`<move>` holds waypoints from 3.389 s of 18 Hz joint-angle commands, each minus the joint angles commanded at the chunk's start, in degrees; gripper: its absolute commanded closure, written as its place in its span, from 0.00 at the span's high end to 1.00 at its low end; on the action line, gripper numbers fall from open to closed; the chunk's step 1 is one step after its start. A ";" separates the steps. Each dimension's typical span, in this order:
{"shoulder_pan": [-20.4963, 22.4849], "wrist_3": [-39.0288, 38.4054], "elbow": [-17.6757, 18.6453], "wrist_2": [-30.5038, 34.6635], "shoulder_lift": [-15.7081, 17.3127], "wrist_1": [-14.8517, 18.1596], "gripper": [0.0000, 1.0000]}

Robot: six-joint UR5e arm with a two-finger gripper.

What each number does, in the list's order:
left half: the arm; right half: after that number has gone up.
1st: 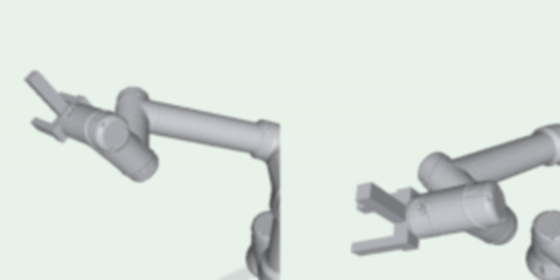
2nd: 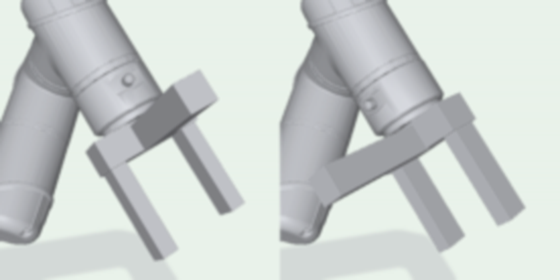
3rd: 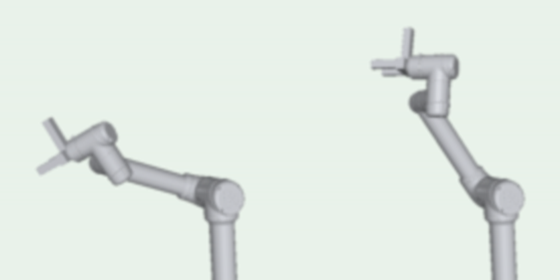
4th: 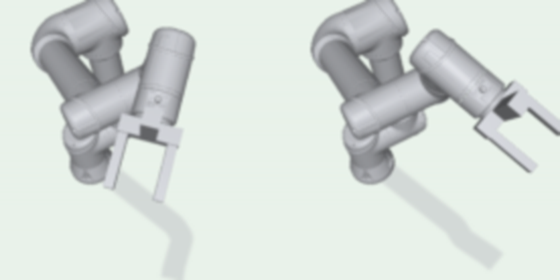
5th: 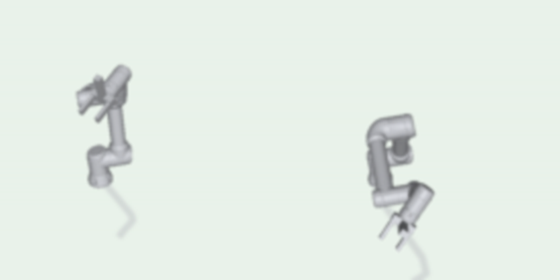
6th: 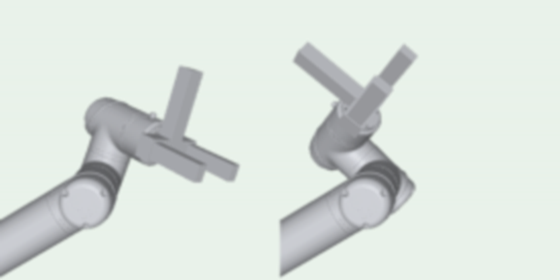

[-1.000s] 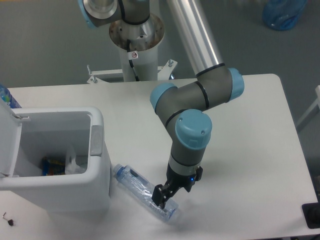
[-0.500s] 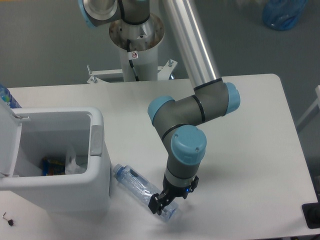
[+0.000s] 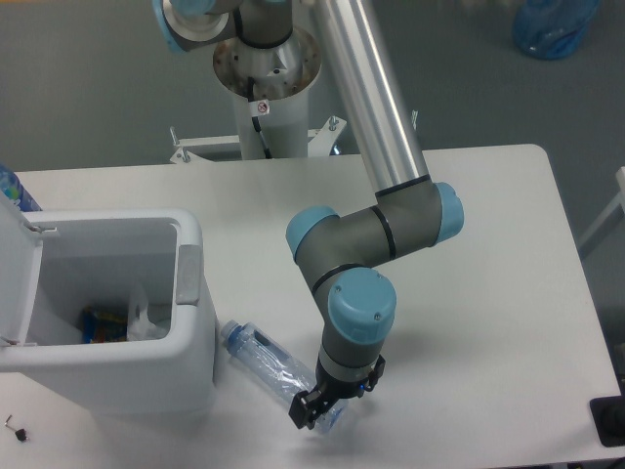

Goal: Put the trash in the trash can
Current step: 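Close the gripper on the bottle's middle and lift it, then carry the bottle over the trash bin and lower it inside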

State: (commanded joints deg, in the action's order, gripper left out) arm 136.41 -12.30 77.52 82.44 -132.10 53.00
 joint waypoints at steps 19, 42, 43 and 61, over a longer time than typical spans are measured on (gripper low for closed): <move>-0.79 -2.20 0.00 2.03 -1.32 0.00 0.73; -0.88 -1.93 0.53 2.99 2.54 0.00 0.47; -0.62 -1.85 0.27 3.08 3.50 0.00 0.47; 4.49 -3.25 -1.06 -12.12 32.33 -11.16 0.49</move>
State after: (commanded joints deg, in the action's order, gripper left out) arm 140.89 -15.56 76.46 70.31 -99.77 41.84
